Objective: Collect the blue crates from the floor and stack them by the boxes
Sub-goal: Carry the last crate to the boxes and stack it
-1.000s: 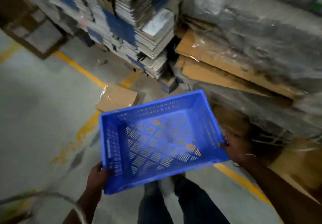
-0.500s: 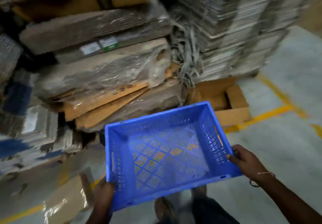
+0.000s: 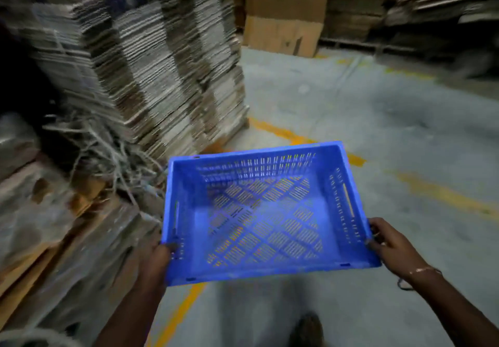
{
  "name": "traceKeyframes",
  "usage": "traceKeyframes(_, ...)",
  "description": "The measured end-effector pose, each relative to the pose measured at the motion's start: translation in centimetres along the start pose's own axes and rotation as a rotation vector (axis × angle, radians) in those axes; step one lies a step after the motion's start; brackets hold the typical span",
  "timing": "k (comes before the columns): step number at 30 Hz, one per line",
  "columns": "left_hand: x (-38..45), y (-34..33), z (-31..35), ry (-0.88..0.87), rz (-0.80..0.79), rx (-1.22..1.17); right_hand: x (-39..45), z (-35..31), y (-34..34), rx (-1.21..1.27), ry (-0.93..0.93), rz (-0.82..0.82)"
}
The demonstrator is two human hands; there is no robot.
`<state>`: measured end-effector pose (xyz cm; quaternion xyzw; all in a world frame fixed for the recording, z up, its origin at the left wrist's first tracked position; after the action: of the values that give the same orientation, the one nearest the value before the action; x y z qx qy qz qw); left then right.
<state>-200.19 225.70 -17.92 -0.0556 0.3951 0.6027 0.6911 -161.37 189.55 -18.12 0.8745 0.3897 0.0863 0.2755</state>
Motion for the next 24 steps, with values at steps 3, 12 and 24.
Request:
traceKeyframes(3,-1.3,-9.0,5.2,-0.062,-0.067,0.069,-0.1,3.5,8.2,0.011,-0.057,0.108)
traceKeyframes(12,-5.7,-38.6,21.7,-0.263,-0.324,0.275,1.9,13.6,26.7,0.083,-0.207,0.473)
traceKeyframes(24,-12.2,-84.9,39.0,-0.524,-0.631,0.568,7.6,29.3,51.5,0.070,-0.480,0.922)
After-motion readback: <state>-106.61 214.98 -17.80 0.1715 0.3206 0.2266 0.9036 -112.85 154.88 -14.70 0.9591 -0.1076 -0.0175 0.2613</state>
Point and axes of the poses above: each hand's wrist, its own x-axis towards the middle knuckle, its own y-axis out of the back of the hand, z = x × y, the point moved 8 cm from there along x, towards the middle knuckle, and after that the axes turned 10 degrees about y, right-handed, at the moved point
